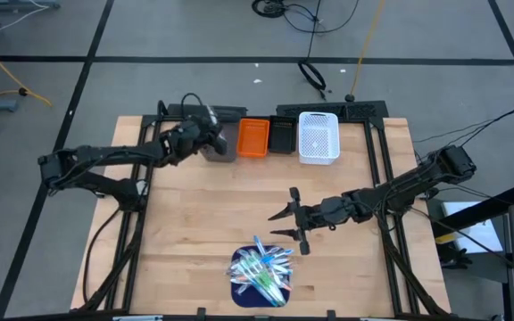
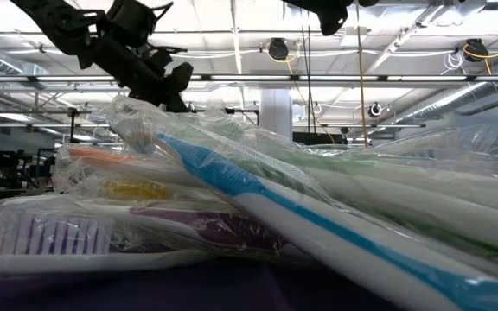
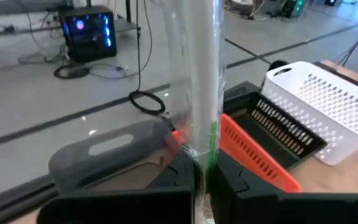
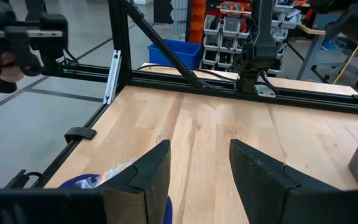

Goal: Pick & Place Toothbrushes
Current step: Put the green toothbrush into the light black bin

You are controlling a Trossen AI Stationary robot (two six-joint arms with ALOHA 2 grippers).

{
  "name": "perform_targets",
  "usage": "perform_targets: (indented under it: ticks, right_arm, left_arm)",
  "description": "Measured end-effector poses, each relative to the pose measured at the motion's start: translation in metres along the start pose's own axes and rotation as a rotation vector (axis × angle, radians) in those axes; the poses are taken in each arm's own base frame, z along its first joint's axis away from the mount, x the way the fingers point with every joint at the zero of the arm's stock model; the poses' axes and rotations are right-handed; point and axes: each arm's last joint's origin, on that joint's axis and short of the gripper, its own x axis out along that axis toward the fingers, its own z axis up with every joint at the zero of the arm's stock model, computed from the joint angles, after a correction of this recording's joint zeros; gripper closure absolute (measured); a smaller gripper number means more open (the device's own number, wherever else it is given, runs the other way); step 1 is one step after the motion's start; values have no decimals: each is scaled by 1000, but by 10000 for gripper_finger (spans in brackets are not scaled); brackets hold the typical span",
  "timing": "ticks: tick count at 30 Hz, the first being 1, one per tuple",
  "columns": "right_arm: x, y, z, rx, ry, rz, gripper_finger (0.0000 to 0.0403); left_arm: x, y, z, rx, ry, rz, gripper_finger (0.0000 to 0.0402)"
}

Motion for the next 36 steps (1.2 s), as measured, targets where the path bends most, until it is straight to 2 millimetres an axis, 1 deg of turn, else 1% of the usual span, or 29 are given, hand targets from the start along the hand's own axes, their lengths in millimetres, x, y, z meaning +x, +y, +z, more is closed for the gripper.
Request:
perform_targets:
  ticks: [6, 11, 13, 19, 22, 25, 30, 32, 36]
  right_arm:
    - [0, 0, 0, 0, -1, -1, 248]
    - [0, 0, 0, 0, -1, -1, 248]
    - [0, 0, 0, 0, -1, -1, 248]
    - [0, 0, 0, 1, -3, -1, 251]
    - [0, 0, 0, 1, -2, -1, 251]
    - [0, 0, 0, 1, -2, -1, 252]
    - [0, 0, 0, 1, -2, -1, 252]
    - [0, 0, 0, 1, -2, -1, 252]
    - [0, 0, 0, 1, -2, -1, 252]
  left_arm:
    - [6, 18, 4, -60, 12, 31, 374]
    - [9, 27, 4, -70, 30, 41, 393]
    - [14, 28, 2, -74, 37, 31, 394]
    - [33, 33, -10, -128, 71, 45, 365]
    - [42, 35, -17, -159, 103, 23, 368]
    - [49, 37, -24, -164, 134, 9, 382]
    - [53, 36, -30, -192, 176, -30, 394]
    - [53, 35, -31, -194, 188, -48, 386]
    - [52, 34, -31, -214, 189, -56, 354]
